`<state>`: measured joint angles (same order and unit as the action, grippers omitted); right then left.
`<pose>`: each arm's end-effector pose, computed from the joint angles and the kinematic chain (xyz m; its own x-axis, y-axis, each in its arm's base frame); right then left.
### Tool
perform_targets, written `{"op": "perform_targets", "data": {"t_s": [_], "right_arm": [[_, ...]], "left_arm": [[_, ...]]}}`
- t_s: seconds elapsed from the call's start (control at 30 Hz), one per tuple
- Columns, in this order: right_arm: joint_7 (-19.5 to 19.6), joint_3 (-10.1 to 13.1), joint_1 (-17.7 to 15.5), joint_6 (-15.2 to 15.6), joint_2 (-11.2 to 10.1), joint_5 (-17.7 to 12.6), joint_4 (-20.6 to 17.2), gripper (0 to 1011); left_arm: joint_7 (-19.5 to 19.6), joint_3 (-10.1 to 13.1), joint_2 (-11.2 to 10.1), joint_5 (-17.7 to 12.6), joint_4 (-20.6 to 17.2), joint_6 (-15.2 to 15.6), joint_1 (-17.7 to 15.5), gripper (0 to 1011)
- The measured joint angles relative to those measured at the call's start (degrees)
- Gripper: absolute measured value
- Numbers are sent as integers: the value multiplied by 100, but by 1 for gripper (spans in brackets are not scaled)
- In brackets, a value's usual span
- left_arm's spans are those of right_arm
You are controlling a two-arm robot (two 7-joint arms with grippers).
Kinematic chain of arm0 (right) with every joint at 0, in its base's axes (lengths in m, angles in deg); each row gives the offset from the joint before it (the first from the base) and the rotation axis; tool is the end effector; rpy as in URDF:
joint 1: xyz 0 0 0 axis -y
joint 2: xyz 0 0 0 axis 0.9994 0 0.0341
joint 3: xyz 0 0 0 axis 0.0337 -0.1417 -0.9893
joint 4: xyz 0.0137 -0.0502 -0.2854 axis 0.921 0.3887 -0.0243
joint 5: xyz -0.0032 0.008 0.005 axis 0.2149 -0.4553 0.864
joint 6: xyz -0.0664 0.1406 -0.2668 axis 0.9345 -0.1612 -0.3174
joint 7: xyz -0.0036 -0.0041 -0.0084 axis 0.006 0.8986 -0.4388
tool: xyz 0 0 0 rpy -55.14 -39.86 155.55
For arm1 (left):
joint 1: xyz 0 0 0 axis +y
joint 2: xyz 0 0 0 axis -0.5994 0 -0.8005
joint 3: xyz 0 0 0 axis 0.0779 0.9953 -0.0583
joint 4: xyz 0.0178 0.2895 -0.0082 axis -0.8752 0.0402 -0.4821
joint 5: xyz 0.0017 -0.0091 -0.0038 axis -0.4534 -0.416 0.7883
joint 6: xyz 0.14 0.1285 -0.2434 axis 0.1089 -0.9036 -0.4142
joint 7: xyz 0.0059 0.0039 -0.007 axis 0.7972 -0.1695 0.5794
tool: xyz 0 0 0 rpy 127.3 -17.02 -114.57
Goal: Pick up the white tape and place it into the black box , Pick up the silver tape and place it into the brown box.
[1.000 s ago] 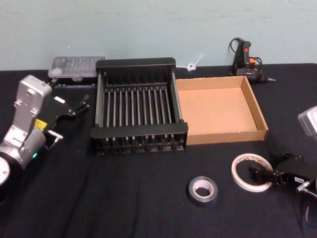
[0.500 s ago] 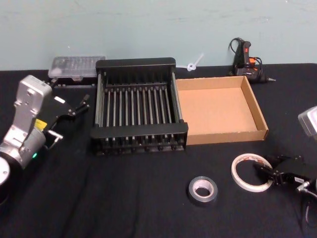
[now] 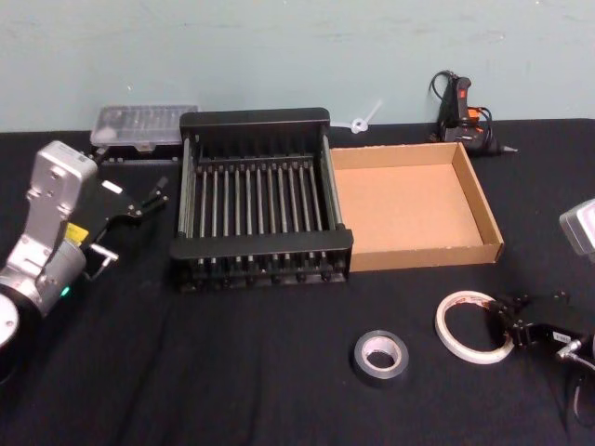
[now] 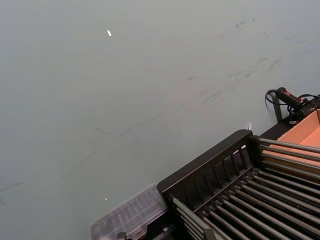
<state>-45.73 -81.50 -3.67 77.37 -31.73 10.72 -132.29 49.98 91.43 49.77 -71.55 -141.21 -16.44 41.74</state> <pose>0.3087 -0.1162 -0.2805 0.5425 -0.8400 0.0087 0.6854 0.4366 -0.5828 0.3580 0.0827 -0.3022 0.2924 0.8802 0.3738 -0.9552 0.2874 0.0705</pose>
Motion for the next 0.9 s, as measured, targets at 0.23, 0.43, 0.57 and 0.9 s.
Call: {"op": "perform_targets", "data": {"t_s": [0.23,0.43,0.57,0.9], "right_arm": [[0,0,0,0,0,0,0,96],[0,0,0,0,0,0,0,96],[0,0,0,0,0,0,0,96],[2,8,-4,0,4,-1,-7,96]], "left_arm": [[0,0,0,0,0,0,0,1001],[0,0,0,0,0,0,0,1001],[0,0,0,0,0,0,0,1001],[0,0,0,0,0,0,0,1001]]}}
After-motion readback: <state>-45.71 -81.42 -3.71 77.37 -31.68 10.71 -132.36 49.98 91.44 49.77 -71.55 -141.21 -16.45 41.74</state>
